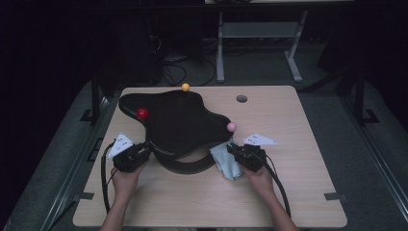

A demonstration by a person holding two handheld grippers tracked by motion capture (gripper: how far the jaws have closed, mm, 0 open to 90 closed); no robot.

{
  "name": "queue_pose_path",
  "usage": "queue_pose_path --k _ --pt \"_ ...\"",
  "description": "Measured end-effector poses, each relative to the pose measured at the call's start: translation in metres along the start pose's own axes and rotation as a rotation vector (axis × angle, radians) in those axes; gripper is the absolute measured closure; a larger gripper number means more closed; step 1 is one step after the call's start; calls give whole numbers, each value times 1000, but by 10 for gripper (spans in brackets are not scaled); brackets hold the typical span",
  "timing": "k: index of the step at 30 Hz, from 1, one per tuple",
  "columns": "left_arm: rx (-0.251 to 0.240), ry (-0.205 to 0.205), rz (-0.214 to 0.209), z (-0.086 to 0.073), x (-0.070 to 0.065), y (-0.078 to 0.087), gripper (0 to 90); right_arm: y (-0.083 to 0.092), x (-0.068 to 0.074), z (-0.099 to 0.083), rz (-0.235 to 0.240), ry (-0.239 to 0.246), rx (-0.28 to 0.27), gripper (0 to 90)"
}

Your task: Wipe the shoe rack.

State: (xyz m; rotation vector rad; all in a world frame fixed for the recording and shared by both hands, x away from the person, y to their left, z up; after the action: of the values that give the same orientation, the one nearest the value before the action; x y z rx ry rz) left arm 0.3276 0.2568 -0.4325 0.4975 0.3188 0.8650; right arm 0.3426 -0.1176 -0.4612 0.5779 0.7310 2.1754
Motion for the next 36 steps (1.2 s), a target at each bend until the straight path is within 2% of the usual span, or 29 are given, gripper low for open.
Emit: queue_pose_path --k 3,5,7,8,13,17,19,24,28,32,34,36 --pt "4 -2 2 0 0 1 750 -5 4 5 -15 17 6 821" --pt "4 -1 2 0 0 1 750 -14 -1 1 -41 5 39 822" --pt "4 -1 0 0 0 0 750 -21 -6 -3 -43 -11 66 822" --pt "5 -4 2 0 -1 0 750 -22 -7 -3 -41 -24 66 822" --pt "3 -3 -2 0 0 0 751 -18 0 6 -34 -12 21 822" --pt "5 -3 -2 0 0 1 751 -26 -7 -3 -56 -10 85 821" --pt "5 -3 0 0 0 1 750 -25 -9 -8 -62 -21 94 821" --pt "3 9 11 0 2 2 748 -11 -19 -13 -78 -41 80 821" --pt "0 21 22 0 5 3 747 0 -27 -6 -100 -72 44 821" --pt "-2 25 30 -1 7 3 747 5 -30 5 -94 -83 -7 822" --pt "-5 33 32 -1 8 4 746 1 -30 7 -90 -81 3 822" --pt "-3 33 33 -1 9 4 746 -9 -30 3 -83 -81 45 821"
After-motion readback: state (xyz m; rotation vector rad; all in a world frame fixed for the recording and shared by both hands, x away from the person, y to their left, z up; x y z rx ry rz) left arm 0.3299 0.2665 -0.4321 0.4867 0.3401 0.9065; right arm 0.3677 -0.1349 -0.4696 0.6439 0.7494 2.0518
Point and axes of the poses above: each handheld gripper's, and its own axes: y roughly backward along the jaws, z roughly out of its top, x roughly to its left, the point moved 2 cm from there along -y, roughly forward along the jaws, and after that the axes turned 14 degrees about x, right-handed, at the moved point
